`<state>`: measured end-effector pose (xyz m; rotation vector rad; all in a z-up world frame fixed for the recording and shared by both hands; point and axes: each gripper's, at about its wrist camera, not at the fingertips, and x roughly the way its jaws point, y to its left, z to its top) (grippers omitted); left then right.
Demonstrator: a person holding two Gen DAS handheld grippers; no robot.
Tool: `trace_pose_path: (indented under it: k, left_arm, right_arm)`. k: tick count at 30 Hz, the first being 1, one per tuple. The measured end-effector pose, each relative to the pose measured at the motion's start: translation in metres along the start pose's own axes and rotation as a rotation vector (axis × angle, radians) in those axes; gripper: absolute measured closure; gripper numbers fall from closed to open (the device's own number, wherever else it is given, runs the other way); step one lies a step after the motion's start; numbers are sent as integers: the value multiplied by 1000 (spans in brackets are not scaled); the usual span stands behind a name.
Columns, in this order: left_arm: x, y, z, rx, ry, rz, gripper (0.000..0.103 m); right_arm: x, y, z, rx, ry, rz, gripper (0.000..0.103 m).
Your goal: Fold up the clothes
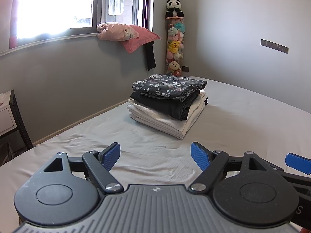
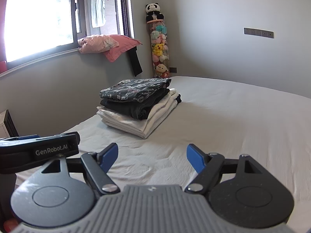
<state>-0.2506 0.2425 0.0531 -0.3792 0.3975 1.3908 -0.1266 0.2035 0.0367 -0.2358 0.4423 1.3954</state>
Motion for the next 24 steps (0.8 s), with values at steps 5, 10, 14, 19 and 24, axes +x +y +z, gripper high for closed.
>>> trace_pose_path:
  k: [5,10,14,19,24]
  left_arm:
    - [-2,1,1,1,-5,0,9]
    - [-3,3,3,-11,1,-5,9]
    - [-5,2,4,-6,0,-4,9]
    - [-7,1,5,-1,0,-7,9]
    - [-7,1,5,-8,9,-11,9]
  right_arm:
    - [-1,0,1,3,-1,4,23]
    - [-3,1,1,2,-8,3,23]
    - [-5,1,0,5,-13,2,23]
    - [-7,1,0,14,-15,1,23]
    - [-8,1,0,12,-15,-3,23]
